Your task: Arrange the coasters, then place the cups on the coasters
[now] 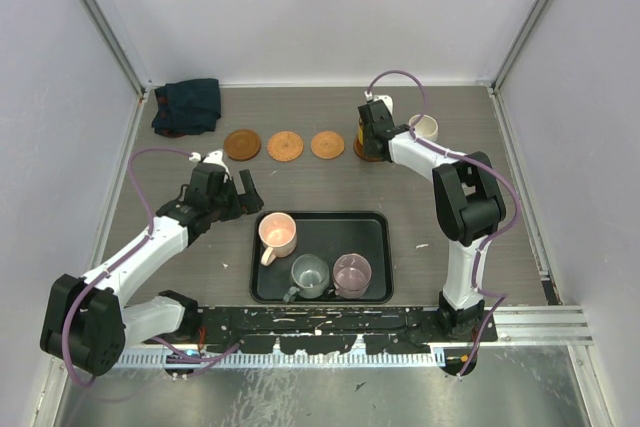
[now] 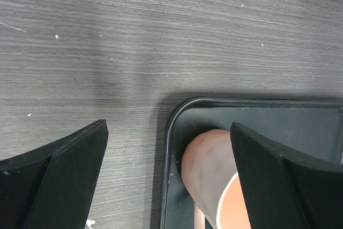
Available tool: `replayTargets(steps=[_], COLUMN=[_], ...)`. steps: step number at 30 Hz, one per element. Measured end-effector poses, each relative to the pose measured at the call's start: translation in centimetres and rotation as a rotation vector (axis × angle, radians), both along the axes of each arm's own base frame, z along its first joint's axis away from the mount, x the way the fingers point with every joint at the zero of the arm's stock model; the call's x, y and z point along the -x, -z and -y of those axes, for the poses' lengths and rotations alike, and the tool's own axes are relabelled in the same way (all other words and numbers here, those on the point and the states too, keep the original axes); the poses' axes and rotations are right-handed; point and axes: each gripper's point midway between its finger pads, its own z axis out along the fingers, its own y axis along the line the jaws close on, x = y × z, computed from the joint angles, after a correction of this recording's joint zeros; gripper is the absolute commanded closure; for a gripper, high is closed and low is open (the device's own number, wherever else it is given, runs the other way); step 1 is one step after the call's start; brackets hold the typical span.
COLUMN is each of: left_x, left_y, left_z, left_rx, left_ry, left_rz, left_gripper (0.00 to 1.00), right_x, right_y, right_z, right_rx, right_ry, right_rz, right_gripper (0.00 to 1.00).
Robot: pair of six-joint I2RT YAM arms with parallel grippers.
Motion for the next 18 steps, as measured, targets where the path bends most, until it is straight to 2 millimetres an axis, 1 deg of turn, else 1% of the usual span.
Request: replayTargets(steps=[6,15,18], left_x=[0.0,0.0,0.0], left_y=[0.0,0.1,0.1], left_z=[0.0,0.0,0.0], left_rx=[0.0,-0.001,-0.001], left_ry=[0.0,0.0,0.0], left_rz=[-0.001,-0.003,-0.003], left_gripper=[0.02,0.02,0.02], right_x=[0.1,0.4,0.3], right_y=[0.1,1.5,1.5], right_z=[0.0,0.1,0.0], right_rx=[-0.007,-0.013,-0.019], right_ry=[0.003,0.009,0.012], right_rz=[-0.004,-0.034,-0.03], right_gripper=[0.99,0.99,0.99])
